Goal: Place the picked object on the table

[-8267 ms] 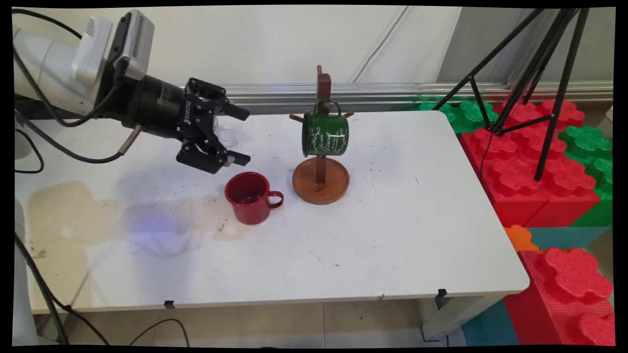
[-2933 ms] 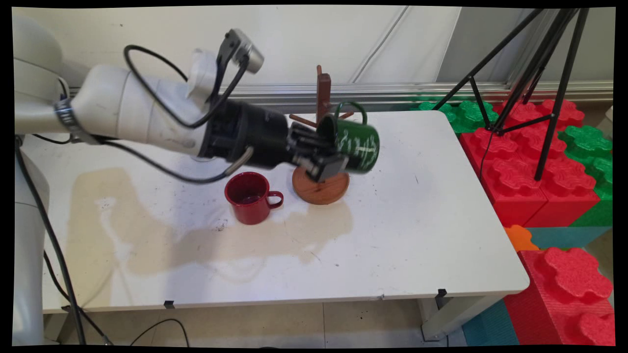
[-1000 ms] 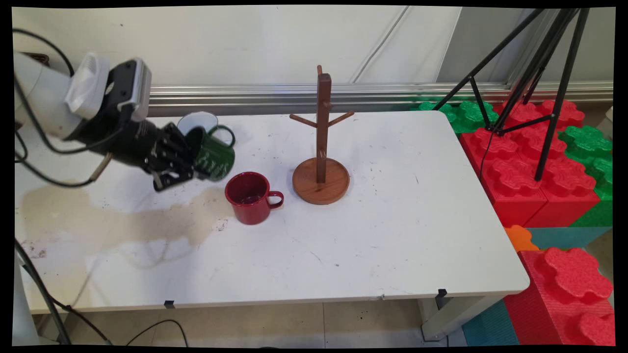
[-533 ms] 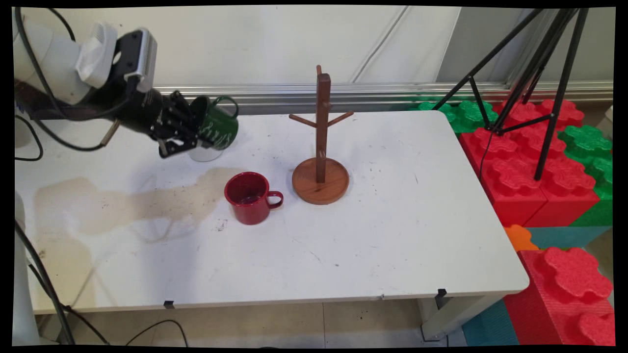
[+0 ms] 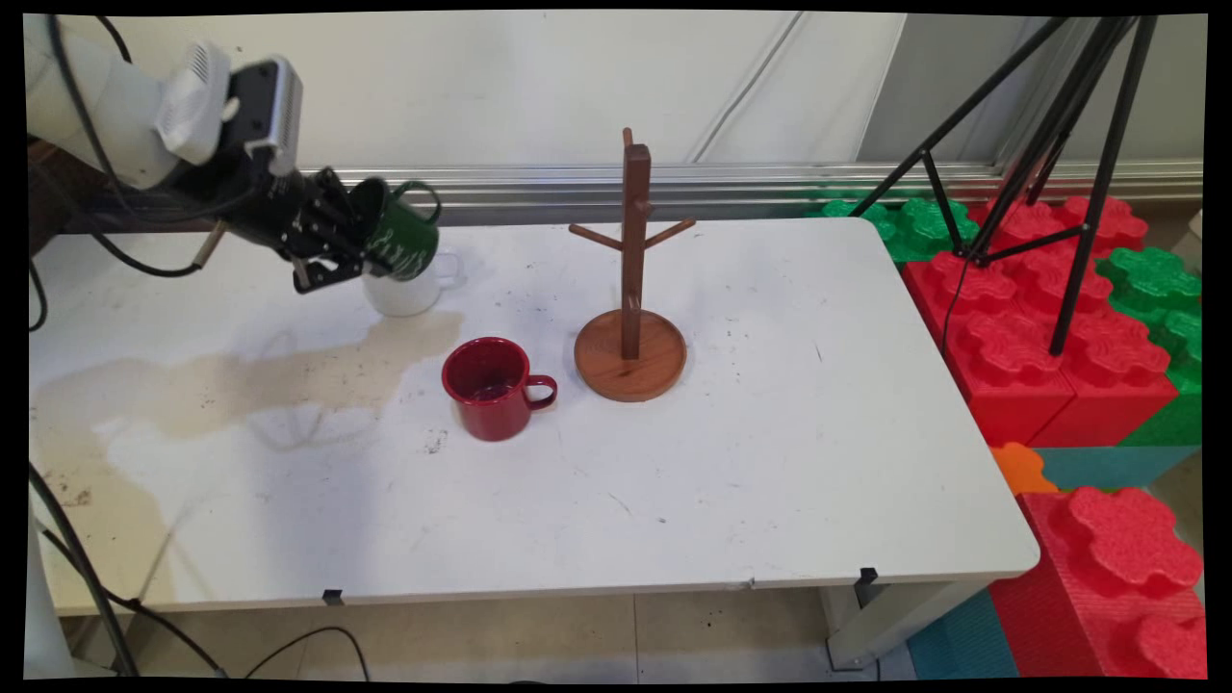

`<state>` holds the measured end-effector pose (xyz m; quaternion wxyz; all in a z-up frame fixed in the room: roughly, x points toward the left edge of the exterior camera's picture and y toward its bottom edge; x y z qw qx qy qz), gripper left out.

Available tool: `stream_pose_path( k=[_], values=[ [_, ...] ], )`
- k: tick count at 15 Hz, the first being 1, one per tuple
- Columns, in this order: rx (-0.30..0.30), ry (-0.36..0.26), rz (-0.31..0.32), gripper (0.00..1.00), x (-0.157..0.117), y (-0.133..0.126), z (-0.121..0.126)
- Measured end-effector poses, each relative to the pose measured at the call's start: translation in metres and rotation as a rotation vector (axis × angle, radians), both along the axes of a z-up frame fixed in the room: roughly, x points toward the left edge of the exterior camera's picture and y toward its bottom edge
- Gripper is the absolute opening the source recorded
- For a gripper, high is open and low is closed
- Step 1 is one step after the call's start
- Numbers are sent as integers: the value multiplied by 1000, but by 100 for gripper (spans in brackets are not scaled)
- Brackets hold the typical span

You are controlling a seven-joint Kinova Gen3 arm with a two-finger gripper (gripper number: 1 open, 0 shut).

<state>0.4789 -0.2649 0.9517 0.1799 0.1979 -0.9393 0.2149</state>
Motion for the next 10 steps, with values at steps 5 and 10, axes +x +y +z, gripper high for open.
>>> stream_pose_path(
  k=[5, 10],
  values=[
    [89, -66, 21, 0, 3, -15, -27],
    [171, -111, 44, 0, 7, -17, -52]
  ],
)
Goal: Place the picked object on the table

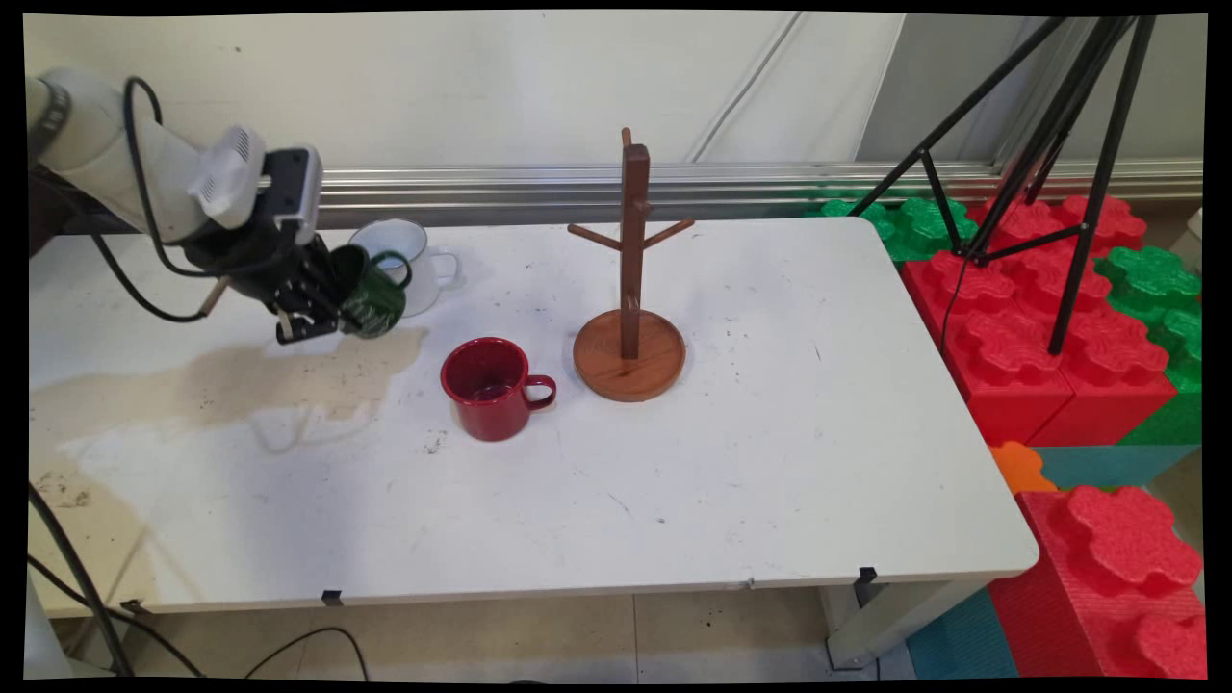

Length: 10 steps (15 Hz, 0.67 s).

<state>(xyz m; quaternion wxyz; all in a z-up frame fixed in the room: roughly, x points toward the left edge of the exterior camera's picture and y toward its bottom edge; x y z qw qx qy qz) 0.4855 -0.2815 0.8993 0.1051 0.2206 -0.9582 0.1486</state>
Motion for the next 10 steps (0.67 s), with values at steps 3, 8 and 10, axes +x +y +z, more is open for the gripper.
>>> stream_pose_path(
  k=[3, 8, 10],
  values=[
    [31, -15, 5, 0, -3, -6, -14],
    [64, -33, 10, 0, -11, -20, -32],
    [79, -42, 21, 0, -14, -27, -41]
  ],
)
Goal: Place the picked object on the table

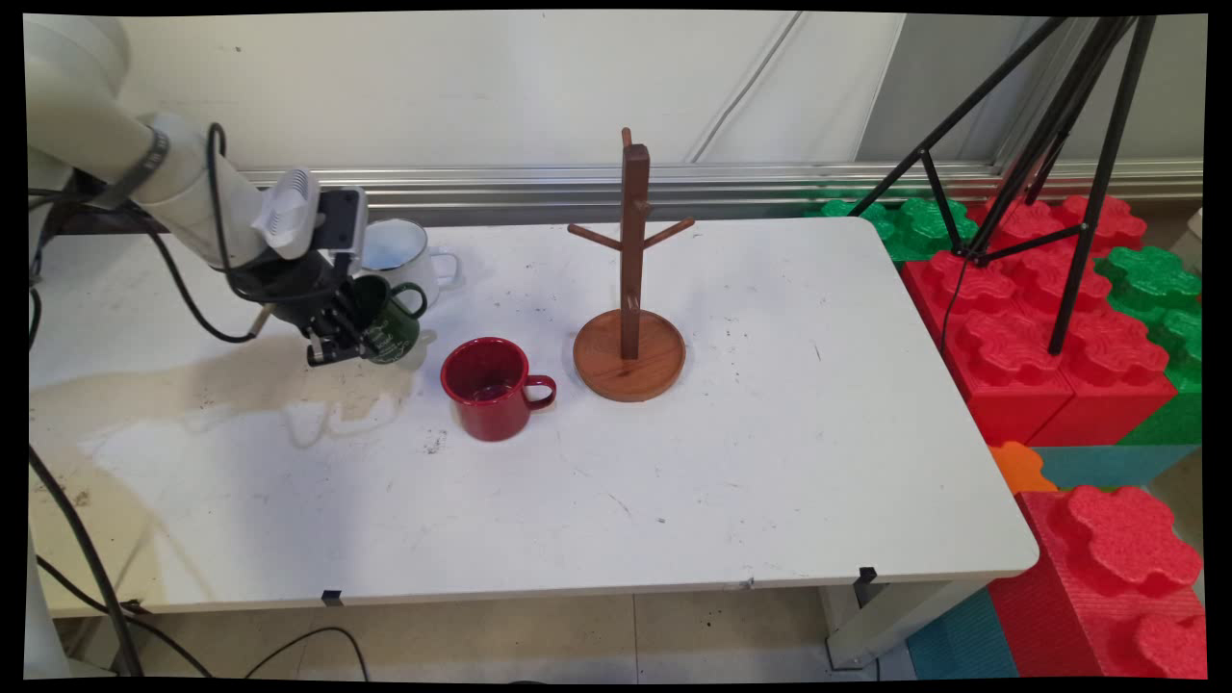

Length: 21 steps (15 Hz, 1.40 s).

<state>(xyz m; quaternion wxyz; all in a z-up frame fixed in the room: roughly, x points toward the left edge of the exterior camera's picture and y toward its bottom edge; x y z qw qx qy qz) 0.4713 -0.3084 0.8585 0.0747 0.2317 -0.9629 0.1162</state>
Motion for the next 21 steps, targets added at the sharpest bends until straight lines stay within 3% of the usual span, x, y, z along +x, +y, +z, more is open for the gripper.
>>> stream_pose_path(
  k=[15, 16, 21],
  values=[
    [86, -47, 23, 0, -5, -21, -42],
    [88, -49, 21, 100, -5, -22, -43],
    [82, -57, 7, 100, -10, -27, -46]
  ],
)
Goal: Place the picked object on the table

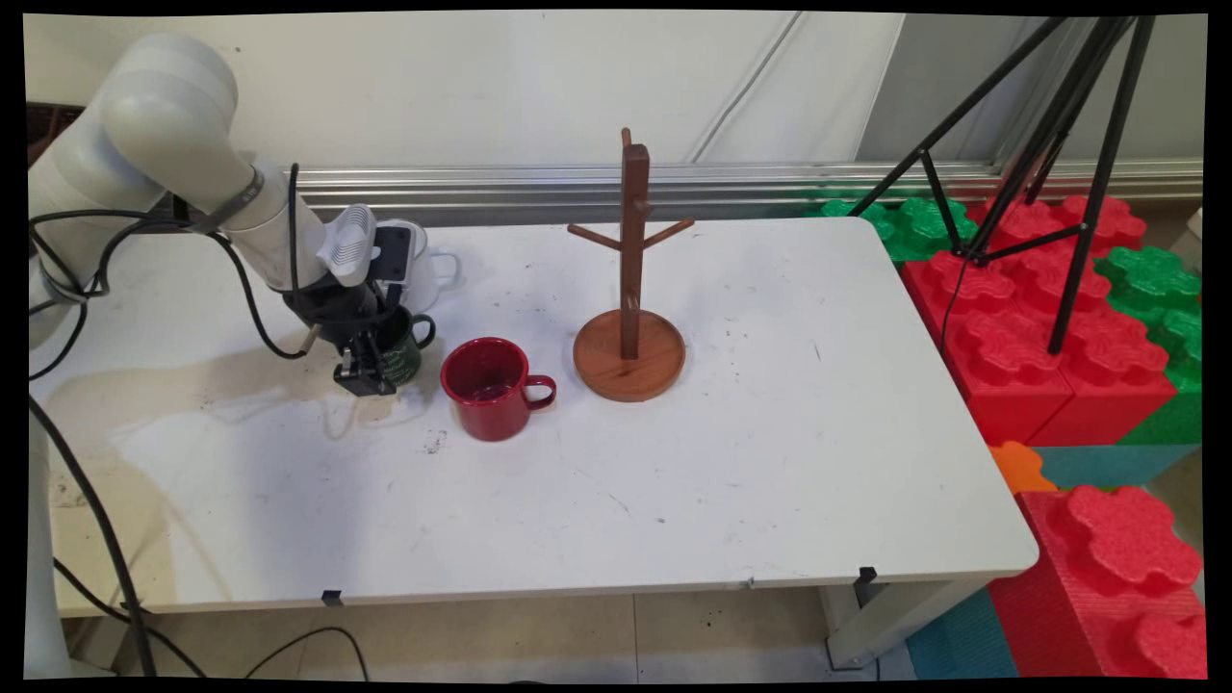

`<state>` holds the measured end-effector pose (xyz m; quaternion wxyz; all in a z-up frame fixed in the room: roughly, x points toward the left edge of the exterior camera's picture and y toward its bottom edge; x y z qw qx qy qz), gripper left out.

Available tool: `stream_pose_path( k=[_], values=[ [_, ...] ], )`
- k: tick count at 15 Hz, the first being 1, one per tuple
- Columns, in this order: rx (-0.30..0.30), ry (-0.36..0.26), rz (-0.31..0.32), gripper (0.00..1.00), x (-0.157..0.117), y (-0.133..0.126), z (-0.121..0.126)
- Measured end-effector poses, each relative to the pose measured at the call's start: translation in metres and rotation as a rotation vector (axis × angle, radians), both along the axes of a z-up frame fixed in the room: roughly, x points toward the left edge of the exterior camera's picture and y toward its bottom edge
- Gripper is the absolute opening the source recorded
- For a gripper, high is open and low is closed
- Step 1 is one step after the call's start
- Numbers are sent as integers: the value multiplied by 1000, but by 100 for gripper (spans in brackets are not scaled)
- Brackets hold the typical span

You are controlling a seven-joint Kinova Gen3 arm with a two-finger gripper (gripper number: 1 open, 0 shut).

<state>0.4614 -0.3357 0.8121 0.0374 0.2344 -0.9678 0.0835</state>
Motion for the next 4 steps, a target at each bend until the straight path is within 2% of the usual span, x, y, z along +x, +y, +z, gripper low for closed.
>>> stream_pose_path(
  k=[4],
  values=[
    [-17, 7, 4, 100, -4, 0, 2]
  ],
)
